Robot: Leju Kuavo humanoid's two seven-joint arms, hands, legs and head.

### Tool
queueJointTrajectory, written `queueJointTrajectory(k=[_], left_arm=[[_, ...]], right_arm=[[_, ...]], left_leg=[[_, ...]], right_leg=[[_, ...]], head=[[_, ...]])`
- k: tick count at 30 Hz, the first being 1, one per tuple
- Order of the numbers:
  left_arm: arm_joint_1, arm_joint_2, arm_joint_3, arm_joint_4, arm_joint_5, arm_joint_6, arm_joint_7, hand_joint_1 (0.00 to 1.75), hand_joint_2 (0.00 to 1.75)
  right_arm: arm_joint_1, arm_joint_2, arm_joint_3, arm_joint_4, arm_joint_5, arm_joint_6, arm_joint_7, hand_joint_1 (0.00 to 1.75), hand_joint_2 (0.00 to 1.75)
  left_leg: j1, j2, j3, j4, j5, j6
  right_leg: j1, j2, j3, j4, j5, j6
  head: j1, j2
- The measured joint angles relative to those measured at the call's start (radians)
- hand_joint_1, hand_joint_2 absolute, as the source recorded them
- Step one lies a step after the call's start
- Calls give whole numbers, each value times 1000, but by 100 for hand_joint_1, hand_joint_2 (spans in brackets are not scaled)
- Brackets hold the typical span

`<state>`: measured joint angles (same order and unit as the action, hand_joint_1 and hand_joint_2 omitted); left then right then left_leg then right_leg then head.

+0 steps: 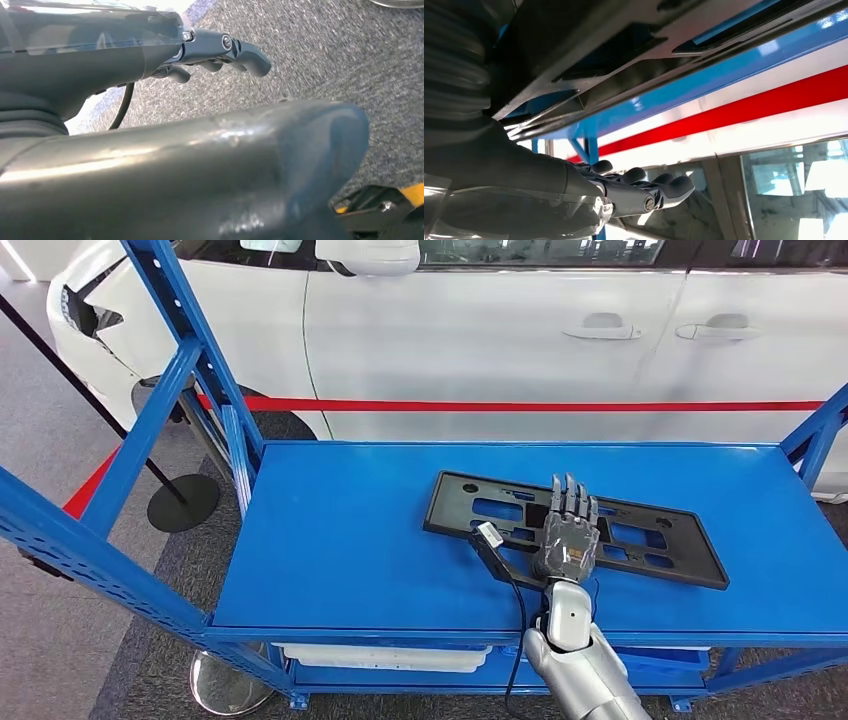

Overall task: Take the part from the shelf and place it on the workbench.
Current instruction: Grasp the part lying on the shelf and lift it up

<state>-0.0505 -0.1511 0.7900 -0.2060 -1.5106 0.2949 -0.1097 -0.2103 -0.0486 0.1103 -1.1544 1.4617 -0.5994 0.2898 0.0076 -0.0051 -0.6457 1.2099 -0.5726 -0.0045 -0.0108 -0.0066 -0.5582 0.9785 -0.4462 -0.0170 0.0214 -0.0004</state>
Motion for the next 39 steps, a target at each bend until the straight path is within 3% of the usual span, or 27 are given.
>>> queueJointTrajectory(k=[2, 3, 5, 7, 8, 12, 14, 16, 17, 18, 19, 21, 22, 23, 25, 27, 29, 31, 32, 33, 34, 37, 39], left_arm=[[2, 0, 0, 0, 0, 0, -2, 0, 0], [3, 0, 0, 0, 0, 0, -2, 0, 0], [2, 0, 0, 0, 0, 0, -4, 0, 0], [0, 1, 0, 0, 0, 0, -5, 0, 0], [-1, 1, 0, 0, 0, 0, -5, 0, 0], [-1, 3, 0, 0, 0, 1, -6, 0, 0], [-4, 3, 0, 0, 4, 2, -10, 0, 0], [-5, 3, 2, 0, 11, 3, -15, 0, 0], [-4, 3, 3, 0, 14, 3, -16, 0, 0], [-3, 3, 4, 0, 16, 3, -17, 0, 0], [-3, 2, 5, 0, 17, 3, -17, 0, 0], [-4, 1, 6, 0, 26, 2, -26, 0, 0], [-5, 0, 9, 0, 37, 0, -37, 0, 0], [-6, -1, 15, 0, 50, -3, -52, 0, 0], [-8, -2, 28, 0, 69, -8, -80, 0, 0], [-10, -4, 35, 0, 73, -11, -94, 0, 0], [-12, -5, 38, 0, 72, -12, -96, 0, 0], [-12, -6, 38, 0, 68, -10, -91, 0, 0], [-10, -6, 38, 0, 66, -7, -87, 0, 0], [-9, -6, 38, 0, 66, -5, -82, 0, 0], [-8, -5, 39, 0, 66, -2, -76, 0, 0], [-7, -2, 43, 0, 66, 3, -57, 0, 0], [-6, 1, 48, 0, 70, 5, -49, 0, 0]], right_arm=[[0, 1, -5, 2, -27, -7, -21, 0, 175], [0, 1, -6, 4, -32, -9, -25, 0, 175], [0, 2, -8, 6, -35, -13, -29, 0, 175], [1, 2, -10, 7, -38, -21, -34, 0, 175], [1, 3, -12, 7, -39, -27, -36, 0, 175], [6, 11, -16, 6, -39, -42, -40, 0, 175], [8, 13, -16, 6, -38, -41, -44, 0, 175], [13, 14, -16, 6, -39, -40, -51, 0, 175], [16, 14, -16, 6, -40, -40, -53, 0, 175], [19, 15, -16, 6, -41, -40, -54, 0, 175], [20, 15, -16, 6, -41, -40, -54, 0, 175], [18, 16, -16, 6, -44, -40, -55, 0, 175], [17, 16, -16, 5, -48, -40, -56, 0, 175], [17, 16, -16, 4, -55, -39, -59, 0, 175], [17, 17, -16, 1, -73, -33, -68, 1, 175], [16, 20, -16, -1, -93, -23, -78, 89, 175], [16, 24, -16, -2, -120, -18, -88, 175, 175], [18, 28, -16, -2, -154, -19, -104, 175, 175], [20, 30, -16, -2, -172, -21, -112, 175, 175], [25, 31, -16, -4, -186, -22, -121, 175, 175], [31, 33, -16, -8, -195, -24, -127, 175, 175], [51, 36, -10, -46, -201, -27, -142, 175, 175], [63, 37, 2, -84, -199, -27, -146, 175, 175]], left_leg=[[2, 0, -43, 91, -27, -4], [3, 0, -39, 83, -11, -5], [4, 1, 20, -39, 58, -3], [2, 1, 76, -157, 100, 5], [0, 1, 87, -183, 104, 10], [-2, 1, 89, -198, 115, 37], [1, 1, 88, -205, 122, 48], [1, 1, 85, -206, 123, 51], [0, 1, 84, -205, 123, 50], [0, 1, 85, -205, 122, 50], [0, 1, 86, -205, 121, 48], [-1, 0, 91, -204, 118, 43], [-3, -1, 92, -203, 116, 39], [-4, -1, 93, -202, 115, 34], [-3, -1, 94, -203, 113, 22], [0, -1, 91, -192, 102, 10], [2, 0, 60, -117, 53, 2], [7, 0, 2, 13, -12, -8], [10, 0, -18, 60, -27, -14], [15, 0, -24, 75, -24, -20], [20, 1, -10, 50, -2, -27], [33, 0, 79, -131, 77, -44], [32, -2, 98, -174, 79, -36]], right_leg=[[1, 0, -1, 2, -1, 0], [1, 0, -2, 4, -2, 0], [1, 2, -1, 12, -6, 4], [4, 3, -5, 23, -12, 13], [6, 4, -7, 26, -13, 18], [1, 5, -16, 40, -23, 39], [-3, 6, -53, 121, -75, 47], [-4, 6, -117, 252, -135, 54], [-4, 6, -139, 294, -145, 56], [-5, 6, -144, 300, -134, 57], [-5, 5, -129, 267, -105, 56], [-3, 5, -61, 129, -36, 48], [-1, 6, -33, 71, -16, 43], [2, 6, -15, 34, -8, 38], [6, 7, -10, 19, -9, 29], [3, 6, -6, 11, -5, 16], [-1, 3, -1, 5, -3, 3], [1, 0, -2, 5, -4, -6], [1, 0, -3, 7, -5, -7], [1, 0, -3, 9, -6, -8], [-1, 0, -4, 14, -8, -7], [-1, 4, -12, 43, -25, 4], [3, 7, -22, 60, -32, 13]], head=[[0, 0], [0, 0], [0, 0], [1, 0], [1, 0], [2, 0], [3, 0], [4, 0], [4, 0], [4, 0], [4, 0], [4, 0], [4, 0], [3, 0], [3, 0], [2, 0], [1, 0], [1, 0], [1, 0], [1, 0], [1, 0], [1, 0], [2, 0]])
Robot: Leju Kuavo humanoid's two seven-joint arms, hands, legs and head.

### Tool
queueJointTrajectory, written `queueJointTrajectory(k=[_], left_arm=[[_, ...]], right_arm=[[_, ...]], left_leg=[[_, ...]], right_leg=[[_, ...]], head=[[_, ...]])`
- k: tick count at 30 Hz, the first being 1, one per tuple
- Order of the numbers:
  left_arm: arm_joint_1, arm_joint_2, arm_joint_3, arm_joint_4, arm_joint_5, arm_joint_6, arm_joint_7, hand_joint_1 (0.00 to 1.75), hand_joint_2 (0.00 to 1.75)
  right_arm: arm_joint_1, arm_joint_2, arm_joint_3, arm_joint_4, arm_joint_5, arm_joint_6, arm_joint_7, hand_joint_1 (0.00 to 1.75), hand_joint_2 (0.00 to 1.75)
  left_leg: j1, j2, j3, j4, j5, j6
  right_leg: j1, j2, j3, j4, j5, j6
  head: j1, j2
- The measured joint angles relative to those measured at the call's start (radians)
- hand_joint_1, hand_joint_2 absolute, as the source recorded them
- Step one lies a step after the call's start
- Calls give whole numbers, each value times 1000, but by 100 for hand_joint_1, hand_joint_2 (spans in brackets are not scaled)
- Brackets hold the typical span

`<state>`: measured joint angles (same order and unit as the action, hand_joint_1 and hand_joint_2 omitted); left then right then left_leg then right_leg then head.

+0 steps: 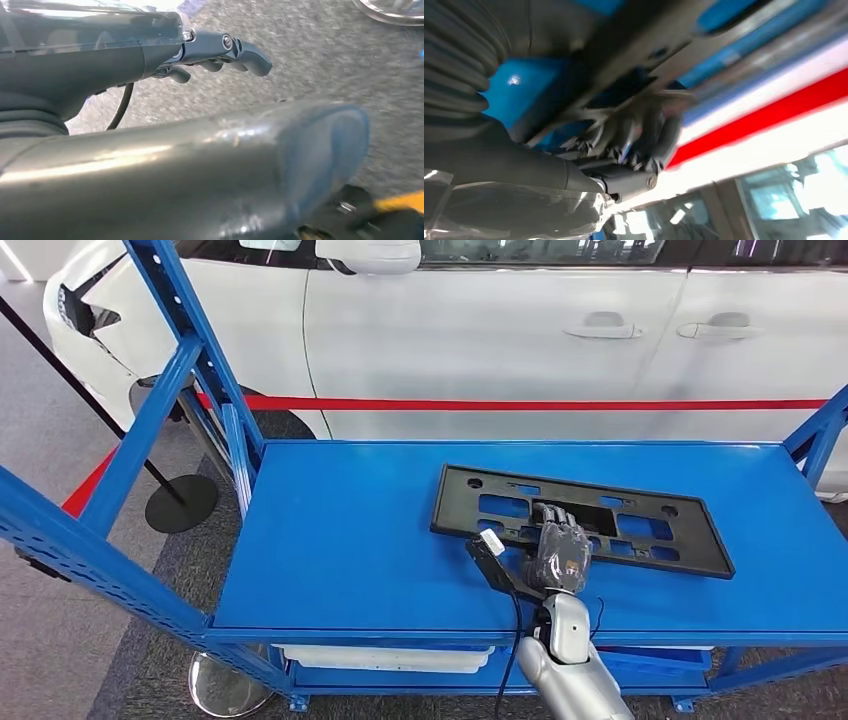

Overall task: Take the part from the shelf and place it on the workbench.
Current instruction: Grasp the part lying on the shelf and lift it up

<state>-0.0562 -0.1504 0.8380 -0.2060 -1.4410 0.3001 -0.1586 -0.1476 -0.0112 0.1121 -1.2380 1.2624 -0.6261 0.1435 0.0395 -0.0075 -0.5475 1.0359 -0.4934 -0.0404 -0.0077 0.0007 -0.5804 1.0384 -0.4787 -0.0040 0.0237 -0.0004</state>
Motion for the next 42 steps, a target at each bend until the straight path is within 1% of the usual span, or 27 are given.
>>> queueJointTrajectory(k=[2, 6, 12, 15, 17, 18, 20, 22, 24, 26, 29, 31, 33, 35, 37, 39, 42], left_arm=[[2, 3, 6, 0, 5, 3, 3, 0, 0], [2, 7, 15, 0, 10, 5, -3, 0, 0], [2, 4, 19, 0, 8, 9, -12, 0, 0], [0, 3, 19, 0, 6, 11, -12, 0, 0], [0, 2, 19, 0, 7, 13, -17, 0, 0], [0, 1, 19, 0, 8, 14, -26, 0, 0], [0, 0, 22, 0, 25, 13, -72, 0, 0], [-2, -2, 35, 0, 60, -8, -151, 0, 87], [-4, -5, 52, 0, 90, -38, -237, 0, 175], [-6, -12, 62, 0, 100, -48, -323, 0, 175], [-16, -27, 63, 0, 100, -24, -421, 0, 175], [-24, -39, 63, 0, 100, -17, -445, 0, 175], [-32, -47, 64, 0, 104, -35, -444, 0, 175], [-38, -52, 64, 0, 113, -65, -435, 0, 87], [-42, -54, 67, 0, 123, -95, -432, 0, 87], [-43, -55, 69, 0, 129, -126, -442, 0, 175], [-43, -55, 72, 0, 136, -163, -457, 0, 175]], right_arm=[[15, 1, 17, -37, 2, 3, -2, 175, 175], [35, 2, 49, -87, 3, 11, -12, 175, 175], [63, 4, 87, -139, 1, 6, -21, 175, 175], [73, 5, 100, -157, -27, -13, -46, 175, 175], [77, 5, 109, -176, -101, -28, -95, 175, 175], [77, 3, 115, -191, -174, -31, -139, 175, 175], [76, -9, 135, -246, -401, -19, -275, 175, 175], [69, -32, 158, -325, -640, 16, -419, 175, 175], [58, -61, 172, -413, -814, 67, -519, 175, 175], [50, -93, 176, -501, -931, 122, -577, 175, 175], [45, -145, 173, -612, -1025, 180, -623, 175, 175], [34, -178, 161, -671, -1056, 211, -631, 175, 175], [13, -206, 146, -712, -1084, 249, -627, 175, 175], [-18, -227, 130, -733, -1102, 286, -621, 175, 175], [-49, -240, 115, -742, -1111, 311, -613, 175, 175], [-78, -252, 100, -745, -1131, 332, -601, 175, 175], [-123, -273, 71, -747, -1197, 376, -567, 175, 175]], left_leg=[[-4, 0, -3, 2, 1, 13], [-10, -1, -5, 2, 2, 15], [-11, -1, -5, 2, 1, 17], [-11, 0, -5, 2, 1, 17], [-10, 0, -5, 1, 1, 17], [-10, 0, -5, 1, 1, 17], [-9, 1, -5, 1, 2, 17], [-9, 1, -3, 1, 2, 17], [-9, 1, -2, 1, 2, 17], [-10, 1, -2, 1, 3, 18], [-11, 0, -4, 1, 4, 19], [-11, 0, -5, 1, 4, 20], [-12, 0, -6, 1, 4, 20], [-12, 1, -6, 1, 4, 20], [-12, 1, -5, 1, 4, 20], [-12, 0, -5, 1, 4, 20], [-12, 0, -6, 1, 4, 21]], right_leg=[[0, 1, -4, 2, 1, 4], [-4, 1, -3, -3, 3, 9], [-4, 1, -3, -5, 4, 11], [-4, 1, -4, -5, 4, 11], [-4, 1, -4, -5, 4, 11], [-4, 2, -4, -5, 4, 11], [-4, 2, -4, -5, 4, 11], [-4, 3, -3, -5, 4, 11], [-4, 3, -3, -5, 4, 11], [-4, 3, -2, -5, 5, 12], [-4, 2, -4, -5, 6, 14], [-4, 1, -4, -5, 6, 14], [-5, 2, -4, -5, 6, 14], [-5, 2, -4, -5, 6, 14], [-5, 2, -4, -5, 6, 15], [-5, 2, -4, -5, 7, 15], [-5, 2, -5, -5, 7, 15]], head=[[2, 0], [2, 0], [2, 0], [2, 0], [2, 0], [2, 0], [2, 0], [2, 0], [2, 0], [2, 0], [2, 0], [2, 0], [2, 0], [2, 0], [2, 0], [2, 0], [2, 0]])
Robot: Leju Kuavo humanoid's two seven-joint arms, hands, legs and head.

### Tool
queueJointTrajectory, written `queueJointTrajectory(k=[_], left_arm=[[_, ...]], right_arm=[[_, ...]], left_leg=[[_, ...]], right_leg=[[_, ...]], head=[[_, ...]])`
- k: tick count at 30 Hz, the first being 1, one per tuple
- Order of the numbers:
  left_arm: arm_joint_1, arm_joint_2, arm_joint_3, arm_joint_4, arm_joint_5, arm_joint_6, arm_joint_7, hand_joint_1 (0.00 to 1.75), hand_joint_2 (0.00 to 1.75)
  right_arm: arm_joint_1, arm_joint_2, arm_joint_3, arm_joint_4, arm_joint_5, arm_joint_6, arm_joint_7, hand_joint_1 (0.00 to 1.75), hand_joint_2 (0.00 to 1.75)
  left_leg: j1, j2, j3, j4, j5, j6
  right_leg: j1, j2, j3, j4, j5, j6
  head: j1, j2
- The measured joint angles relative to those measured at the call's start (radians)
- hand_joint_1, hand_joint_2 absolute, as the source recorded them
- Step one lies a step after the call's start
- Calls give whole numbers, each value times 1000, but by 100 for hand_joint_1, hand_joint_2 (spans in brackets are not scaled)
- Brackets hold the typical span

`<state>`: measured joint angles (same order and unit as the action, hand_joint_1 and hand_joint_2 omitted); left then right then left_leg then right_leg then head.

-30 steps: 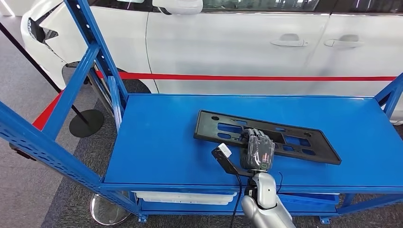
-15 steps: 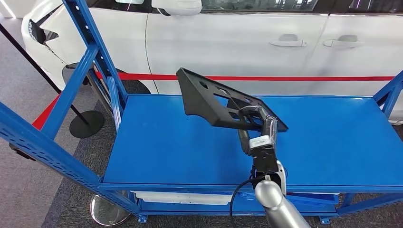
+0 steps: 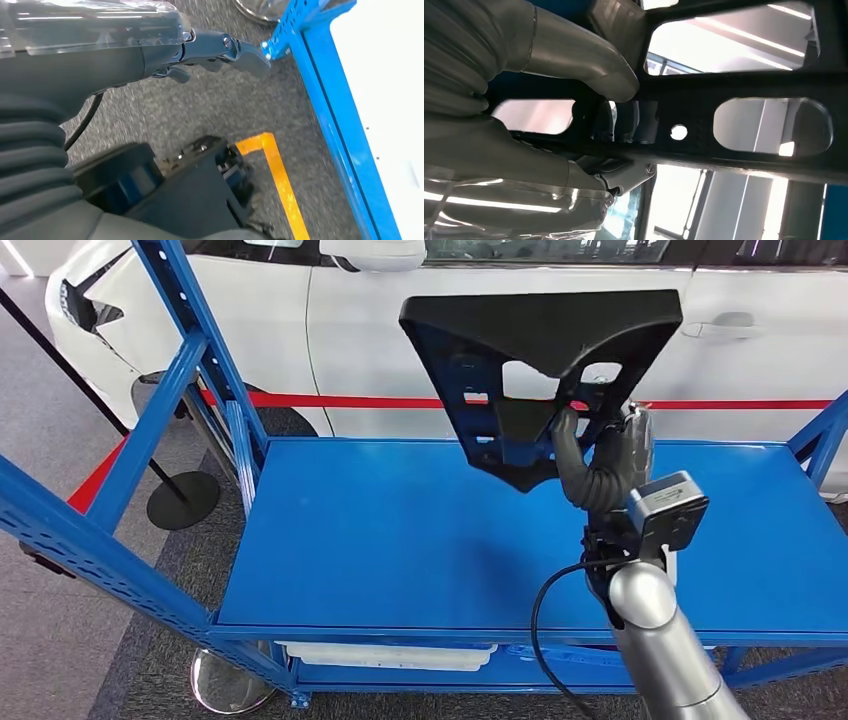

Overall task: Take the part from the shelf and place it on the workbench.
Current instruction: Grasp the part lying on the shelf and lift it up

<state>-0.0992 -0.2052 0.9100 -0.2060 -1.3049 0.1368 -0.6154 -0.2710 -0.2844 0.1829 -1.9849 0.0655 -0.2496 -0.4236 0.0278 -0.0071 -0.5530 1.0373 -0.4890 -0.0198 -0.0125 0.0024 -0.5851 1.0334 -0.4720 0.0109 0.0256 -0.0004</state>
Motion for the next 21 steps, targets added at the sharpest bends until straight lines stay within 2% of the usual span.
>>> queueJointTrajectory(k=[4, 8, 9, 13, 21], left_arm=[[0, 1, 1, 0, 0, -14, 5, 0, 175], [0, 2, 1, 0, -2, -22, 11, 0, 0], [0, 3, 1, 0, -1, -26, 13, 0, 0], [0, 4, 2, 0, 3, -46, 30, 0, 175], [0, 6, 16, 0, 15, -52, 85, 0, 175]], right_arm=[[-70, -32, -53, 0, -98, 64, 60, 175, 175], [-127, -61, -92, 3, -154, 100, 92, 175, 175], [-138, -66, -98, 5, -171, 109, 102, 175, 175], [-177, -94, -134, 20, -253, 150, 140, 175, 175], [-192, -110, -188, 41, -304, 212, 144, 175, 175]], left_leg=[[0, 0, 0, 0, 0, 0], [0, 0, -1, 0, 0, 0], [0, 0, -1, 0, 0, 0], [0, -1, -2, 0, 0, 0], [0, -1, -3, 0, 0, 0]], right_leg=[[0, 0, 0, 0, 0, 0], [0, 0, -1, 0, 0, 0], [0, 0, -1, 0, 0, 0], [0, -1, -2, 0, 0, 0], [0, -1, -3, 0, 0, 0]], head=[[0, 0], [0, 0], [0, 0], [0, 0], [0, 0]])
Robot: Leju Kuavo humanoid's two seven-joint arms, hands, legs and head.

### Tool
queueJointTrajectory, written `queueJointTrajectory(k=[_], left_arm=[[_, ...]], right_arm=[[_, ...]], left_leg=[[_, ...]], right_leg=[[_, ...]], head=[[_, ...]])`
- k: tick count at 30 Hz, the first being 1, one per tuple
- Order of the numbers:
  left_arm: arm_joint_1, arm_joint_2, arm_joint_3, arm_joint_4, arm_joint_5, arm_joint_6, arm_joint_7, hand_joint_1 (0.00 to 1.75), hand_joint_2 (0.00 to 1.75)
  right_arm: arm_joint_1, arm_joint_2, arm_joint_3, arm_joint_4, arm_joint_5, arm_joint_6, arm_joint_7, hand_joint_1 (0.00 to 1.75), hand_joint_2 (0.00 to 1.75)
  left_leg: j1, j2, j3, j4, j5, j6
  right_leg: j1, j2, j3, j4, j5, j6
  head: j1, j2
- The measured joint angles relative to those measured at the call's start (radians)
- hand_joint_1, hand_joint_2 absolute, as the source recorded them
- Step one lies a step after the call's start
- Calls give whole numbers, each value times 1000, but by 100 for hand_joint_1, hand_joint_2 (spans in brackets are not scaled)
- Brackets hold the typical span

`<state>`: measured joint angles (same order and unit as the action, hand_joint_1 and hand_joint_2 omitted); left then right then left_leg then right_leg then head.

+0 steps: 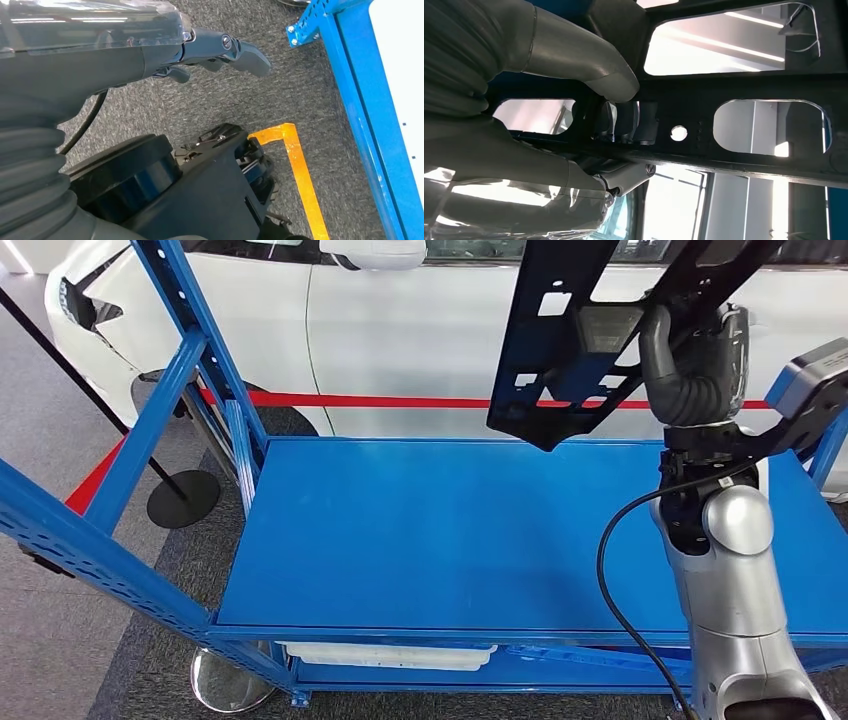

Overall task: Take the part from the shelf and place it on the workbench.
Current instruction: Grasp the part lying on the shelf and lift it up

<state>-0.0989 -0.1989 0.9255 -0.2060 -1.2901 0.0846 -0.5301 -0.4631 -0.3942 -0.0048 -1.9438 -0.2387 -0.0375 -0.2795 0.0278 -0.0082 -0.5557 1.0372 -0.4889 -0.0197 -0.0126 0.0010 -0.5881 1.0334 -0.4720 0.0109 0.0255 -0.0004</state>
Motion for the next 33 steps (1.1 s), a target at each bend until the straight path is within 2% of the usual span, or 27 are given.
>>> queueJointTrajectory(k=[14, 23, 28, 31, 32, 33], left_arm=[[0, 5, 26, 0, 35, 6, 6, 0, 175], [-3, 6, 59, 0, 77, -9, 14, 0, 175], [-3, 12, 70, 0, 76, -9, 36, 0, 175], [-3, 14, 76, 0, 76, -11, 39, 0, 175], [-4, 14, 76, 0, 76, -11, 39, 0, 175], [-5, 14, 76, 0, 75, -11, 38, 0, 175]], right_arm=[[26, 2, 24, 24, -7, 22, -3, 175, 175], [73, 37, 52, 22, 2, 7, -21, 175, 175], [86, 55, 68, 30, -4, 1, -20, 175, 175], [92, 60, 74, 32, -4, 0, -20, 175, 175], [94, 61, 75, 32, -4, 0, -21, 175, 175], [96, 61, 76, 32, -4, -1, -22, 175, 175]], left_leg=[[0, 0, -1, 0, 0, 0], [0, 0, -2, 2, -1, 1], [-6, -1, -7, 8, -1, 16], [-3, 1, 1, -19, 23, 35], [0, 2, 5, -35, 35, 43], [3, 4, 8, -50, 45, 48]], right_leg=[[0, 0, -1, 0, 0, 0], [-2, 0, -2, -1, 0, 1], [-10, -1, -2, -3, 5, 9], [-12, -1, 1, -12, 8, 23], [-11, 0, -3, -2, -6, 26], [-11, 0, -15, 28, -32, 27]], head=[[0, 0], [0, 0], [-1, 0], [0, 0], [0, 0], [1, 0]])
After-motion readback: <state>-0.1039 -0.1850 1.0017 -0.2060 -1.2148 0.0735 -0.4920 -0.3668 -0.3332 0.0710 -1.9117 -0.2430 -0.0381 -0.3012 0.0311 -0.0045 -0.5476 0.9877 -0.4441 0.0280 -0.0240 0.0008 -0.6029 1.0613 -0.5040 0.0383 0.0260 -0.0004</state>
